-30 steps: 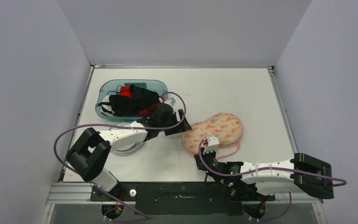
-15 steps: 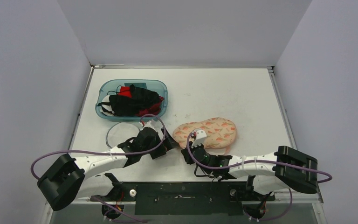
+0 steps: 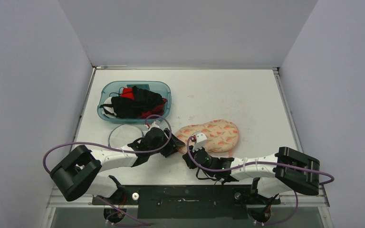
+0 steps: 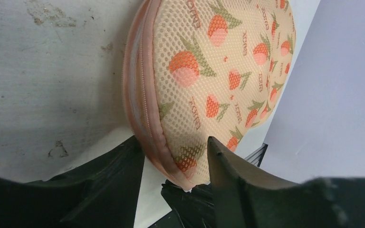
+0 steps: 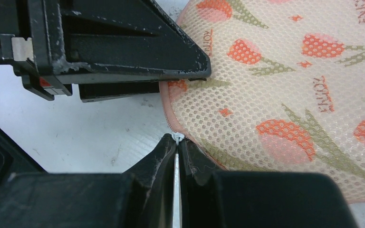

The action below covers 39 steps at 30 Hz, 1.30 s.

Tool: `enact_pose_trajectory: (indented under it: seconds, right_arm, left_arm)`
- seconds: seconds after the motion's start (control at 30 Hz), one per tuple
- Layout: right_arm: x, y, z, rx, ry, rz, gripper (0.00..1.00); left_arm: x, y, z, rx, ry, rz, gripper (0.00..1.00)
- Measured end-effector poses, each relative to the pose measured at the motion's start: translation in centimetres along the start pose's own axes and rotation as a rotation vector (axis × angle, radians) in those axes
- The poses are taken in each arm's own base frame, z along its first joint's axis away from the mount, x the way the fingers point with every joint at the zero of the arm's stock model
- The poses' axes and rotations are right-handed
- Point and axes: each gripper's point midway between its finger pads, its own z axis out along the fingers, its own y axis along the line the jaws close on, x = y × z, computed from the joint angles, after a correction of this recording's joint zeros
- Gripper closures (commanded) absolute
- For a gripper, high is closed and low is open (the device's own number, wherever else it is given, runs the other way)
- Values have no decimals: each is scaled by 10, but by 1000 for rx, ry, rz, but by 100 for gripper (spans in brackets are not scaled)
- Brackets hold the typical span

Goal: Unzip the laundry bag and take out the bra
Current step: Unzip the laundry bag at the center of the board.

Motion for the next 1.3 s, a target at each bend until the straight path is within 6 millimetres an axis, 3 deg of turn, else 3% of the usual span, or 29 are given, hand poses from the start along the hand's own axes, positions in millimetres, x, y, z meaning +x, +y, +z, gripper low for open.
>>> enact_pose_trajectory:
  seconds: [0.27,0.4,0.63,0.9,1.17,1.2,1.3]
  right_arm:
    - [-3,0,-3,-1,-8,3,95]
    - [-12,-2,-11,2,-35,17,95]
    - [-8,-26,-30,63,-34,36,95]
    - [-16,-56,-48,166,-77,114,95]
    - [-20,-56,-56,155,-92,92,95]
    - [-20,-55,-56,154,-90,84,95]
    - [-17,-54,-53,151,-86,71,95]
  left_arm:
    - [-6,-2,2,11,-13,-22,99]
    - [-7,-4,1,19,-4,-25,100]
    - [-14,-4,1,20,-21,-8,100]
    - [-20,-23,0,51,-30,80,100]
    - [-27,-41,5,28,4,243,100]
    - [-30,-45,8,26,9,267,88]
    - [-40,-57,18,23,16,322,38]
